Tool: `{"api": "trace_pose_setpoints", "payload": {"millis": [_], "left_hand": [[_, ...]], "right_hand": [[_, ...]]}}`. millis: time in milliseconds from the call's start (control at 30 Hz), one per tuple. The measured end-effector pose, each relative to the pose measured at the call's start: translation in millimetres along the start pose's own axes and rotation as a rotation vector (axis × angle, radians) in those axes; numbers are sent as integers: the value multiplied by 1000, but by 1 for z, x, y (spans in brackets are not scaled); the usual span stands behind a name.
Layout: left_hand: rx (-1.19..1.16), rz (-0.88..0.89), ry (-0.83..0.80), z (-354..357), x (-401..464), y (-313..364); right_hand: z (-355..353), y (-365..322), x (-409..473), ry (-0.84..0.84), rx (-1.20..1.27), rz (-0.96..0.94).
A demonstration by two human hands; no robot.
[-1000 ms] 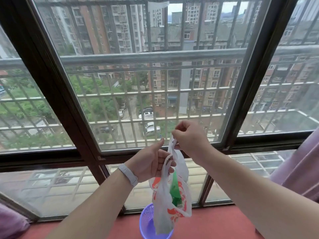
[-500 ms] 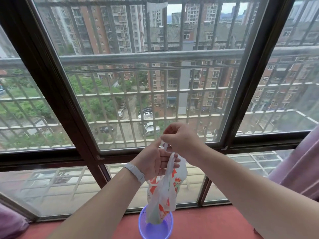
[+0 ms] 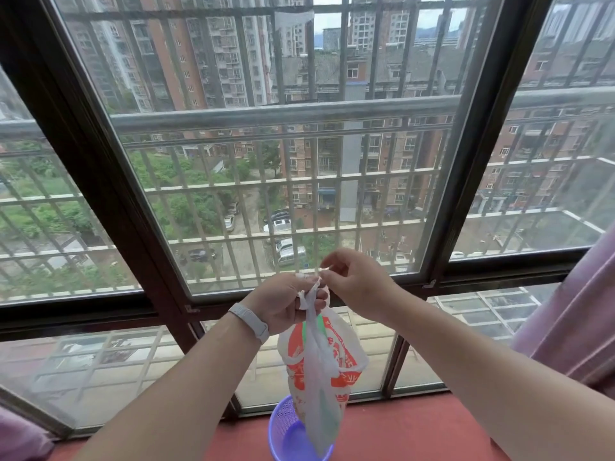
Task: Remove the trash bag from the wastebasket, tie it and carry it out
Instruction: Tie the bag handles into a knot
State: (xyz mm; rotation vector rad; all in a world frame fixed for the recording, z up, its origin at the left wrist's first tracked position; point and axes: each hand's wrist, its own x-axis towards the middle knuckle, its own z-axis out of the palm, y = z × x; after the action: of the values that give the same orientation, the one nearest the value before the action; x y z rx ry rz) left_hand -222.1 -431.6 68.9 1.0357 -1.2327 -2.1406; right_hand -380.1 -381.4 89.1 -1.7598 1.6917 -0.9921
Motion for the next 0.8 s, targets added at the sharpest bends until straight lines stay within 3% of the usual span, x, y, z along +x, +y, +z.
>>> {"api": "trace_pose_setpoints", "payload": {"millis": [133,267,800], "left_hand": [[25,3,32,-1,-3,9],[74,-3,42,1,-9,12],[50,-15,-35,2,-11,18]], "right_hand": [[2,5,1,-132,240,199],[3,0,3,-126,334,204],[10,-15,3,18,194,110]]}}
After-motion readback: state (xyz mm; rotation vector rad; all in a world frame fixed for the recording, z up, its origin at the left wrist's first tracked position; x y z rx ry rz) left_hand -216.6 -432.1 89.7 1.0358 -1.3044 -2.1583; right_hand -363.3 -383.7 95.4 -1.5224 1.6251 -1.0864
